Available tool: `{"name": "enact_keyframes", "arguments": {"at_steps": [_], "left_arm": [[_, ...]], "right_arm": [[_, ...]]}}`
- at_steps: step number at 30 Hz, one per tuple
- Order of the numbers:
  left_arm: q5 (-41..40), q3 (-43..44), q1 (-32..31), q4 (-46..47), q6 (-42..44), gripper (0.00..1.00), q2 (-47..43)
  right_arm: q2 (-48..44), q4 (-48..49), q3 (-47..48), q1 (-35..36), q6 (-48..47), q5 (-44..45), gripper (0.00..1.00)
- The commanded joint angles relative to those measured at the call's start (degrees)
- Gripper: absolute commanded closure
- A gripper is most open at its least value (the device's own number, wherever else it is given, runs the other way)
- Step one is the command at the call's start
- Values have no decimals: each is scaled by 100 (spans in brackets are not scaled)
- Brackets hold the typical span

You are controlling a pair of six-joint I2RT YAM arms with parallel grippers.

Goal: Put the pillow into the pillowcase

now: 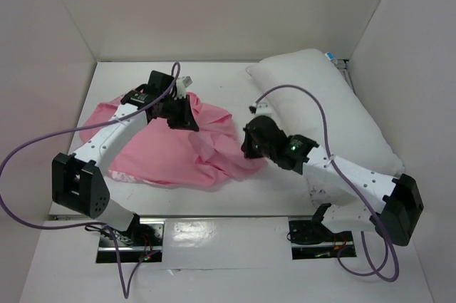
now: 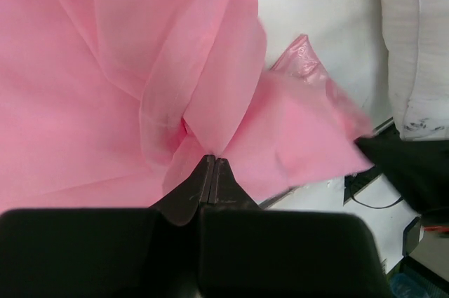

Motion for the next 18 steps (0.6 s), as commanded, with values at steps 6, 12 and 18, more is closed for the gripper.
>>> {"name": "enact_keyframes", "arguments": {"at_steps": [6,12,18], "left_arm": [[-26,208,33,143,-72,100,365],[-105,-204,33,143,-19,100,216],[-167,-618,86,143,-19,100,14]], "right_arm": [[-134,-590,-675,732,254,-124,15],[-109,-213,-157,-257,16,-365,11],[1490,77,800,-665,-431,-1175,8]]}}
